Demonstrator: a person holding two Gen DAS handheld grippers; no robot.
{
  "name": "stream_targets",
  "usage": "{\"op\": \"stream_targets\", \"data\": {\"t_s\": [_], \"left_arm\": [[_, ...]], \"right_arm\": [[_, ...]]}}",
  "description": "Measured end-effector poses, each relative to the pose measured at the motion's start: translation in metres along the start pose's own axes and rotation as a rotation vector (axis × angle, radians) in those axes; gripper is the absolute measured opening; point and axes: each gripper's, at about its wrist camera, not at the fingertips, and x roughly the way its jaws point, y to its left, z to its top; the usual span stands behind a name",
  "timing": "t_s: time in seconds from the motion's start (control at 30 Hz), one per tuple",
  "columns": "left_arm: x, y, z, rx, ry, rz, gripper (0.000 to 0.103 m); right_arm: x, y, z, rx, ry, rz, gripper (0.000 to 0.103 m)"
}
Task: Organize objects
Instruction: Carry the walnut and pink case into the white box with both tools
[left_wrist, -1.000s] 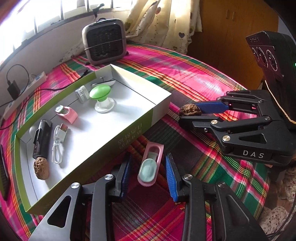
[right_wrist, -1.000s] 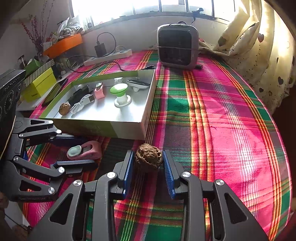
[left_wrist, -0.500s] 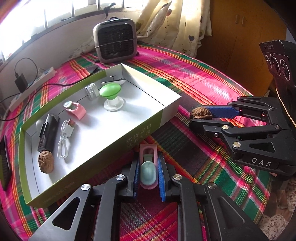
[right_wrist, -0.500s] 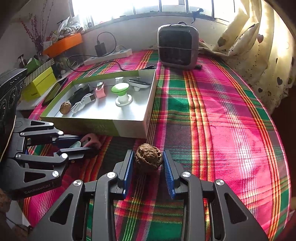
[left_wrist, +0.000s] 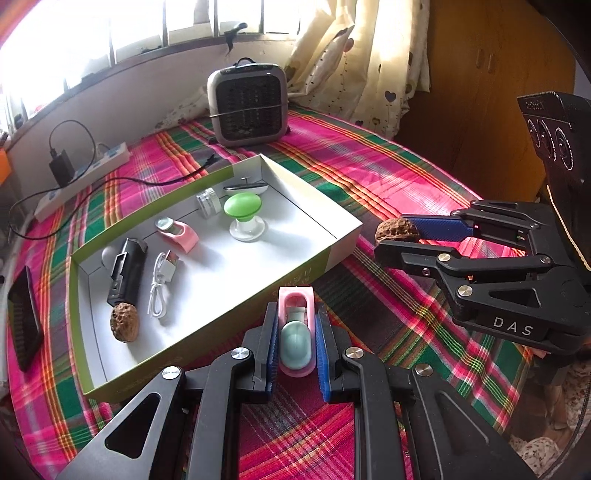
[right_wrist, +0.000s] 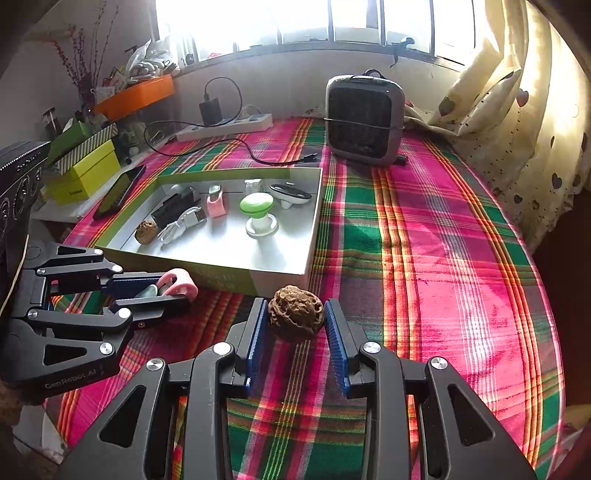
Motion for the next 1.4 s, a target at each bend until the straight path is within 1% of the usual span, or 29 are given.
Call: {"op": "stream_targets", "data": {"t_s": [0.33,0.43,0.6,0.7,0.77,0.87,1.07,1.4], "left_arm": [[-0.014,0.019,0.007,-0.042,-0.039,0.035,0.016],[-0.014,0.027,0.009,-0.057,-0.044,0.069,0.016],[-0.009,0.045,0.013,-0.111,-0.052,0.078,0.016],[-0.006,0.055,0.014,-0.128,-0.059,0.111,0.015],[-0.002,0.061,0.015,-0.149,-0.052,0.100,0.016],[0.002,0.068,0.017,-0.163,-0.049,0.111,0.016],[0.014,0.076,0.018,-0.189,-0.027,0.106,0.016],[0.031,0.078,0.018,-0.192,0.003,0.112,0.016]], "right_arm": [[-0.001,0.010,0.014,-0.022,-0.019,0.001,0.033],[0.001,0.013,0.019,-0.030,-0.021,0.005,0.033],[0.009,0.018,0.029,-0.037,-0.026,0.013,0.033],[0.016,0.020,0.033,-0.039,-0.019,0.016,0.033],[0.021,0.021,0.037,-0.039,-0.019,0.017,0.033],[0.027,0.023,0.040,-0.049,-0.010,0.022,0.033],[0.046,0.026,0.050,-0.060,0.025,0.032,0.033],[0.071,0.027,0.053,-0.078,0.085,0.029,0.033]]}}
